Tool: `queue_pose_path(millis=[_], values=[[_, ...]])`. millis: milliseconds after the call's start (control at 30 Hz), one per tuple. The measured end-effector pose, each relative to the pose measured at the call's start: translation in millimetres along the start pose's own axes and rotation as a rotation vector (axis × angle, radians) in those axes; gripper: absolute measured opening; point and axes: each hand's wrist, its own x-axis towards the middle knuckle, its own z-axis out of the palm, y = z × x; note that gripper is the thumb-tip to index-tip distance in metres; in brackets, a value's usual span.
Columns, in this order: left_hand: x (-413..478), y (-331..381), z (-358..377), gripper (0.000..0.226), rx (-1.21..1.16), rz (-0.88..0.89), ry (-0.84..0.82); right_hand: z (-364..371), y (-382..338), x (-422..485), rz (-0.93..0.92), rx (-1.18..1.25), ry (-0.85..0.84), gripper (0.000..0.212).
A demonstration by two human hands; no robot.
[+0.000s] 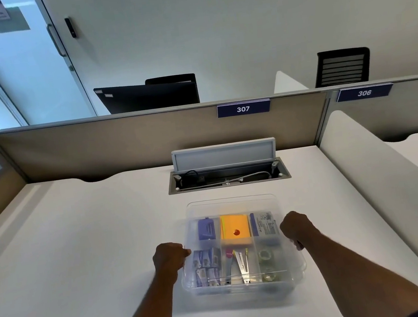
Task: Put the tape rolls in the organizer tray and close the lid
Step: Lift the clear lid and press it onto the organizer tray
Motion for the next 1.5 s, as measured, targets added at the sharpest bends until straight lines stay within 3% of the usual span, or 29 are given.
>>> queue_pose_path(millis=[167,300,433,533,767,933,1500], values=[[3,-4,4,0.009,-0.034,-0.007,-0.011,4,8,-8,-0.057,-0.040,-0.044,0.015],[4,-7,4,0.025,-0.220,-0.078,-0.064,4,14,-13,-0.096,-0.055,-0.066,0.015],[-5,-17,9,0.013,-0.237,-0.038,-0.018,5,18,-14,-0.071,-0.024,-0.084,0.022],[-10,-29,18,0.035,-0.293,-0.012,-0.049,10,23,-15,-0.054,0.027,-0.106,0.011],[-27,-40,36,0.030,-0.175,0.126,0.065,30,40,-15,-0.225,0.014,0.060,0.017],[-28,-44,43,0.032,-0.096,0.216,0.151,44,45,-16,-0.188,0.099,0.120,0.034],[-24,-50,46,0.032,-0.111,0.279,0.165,66,55,-17,-0.280,0.092,0.502,0.028]])
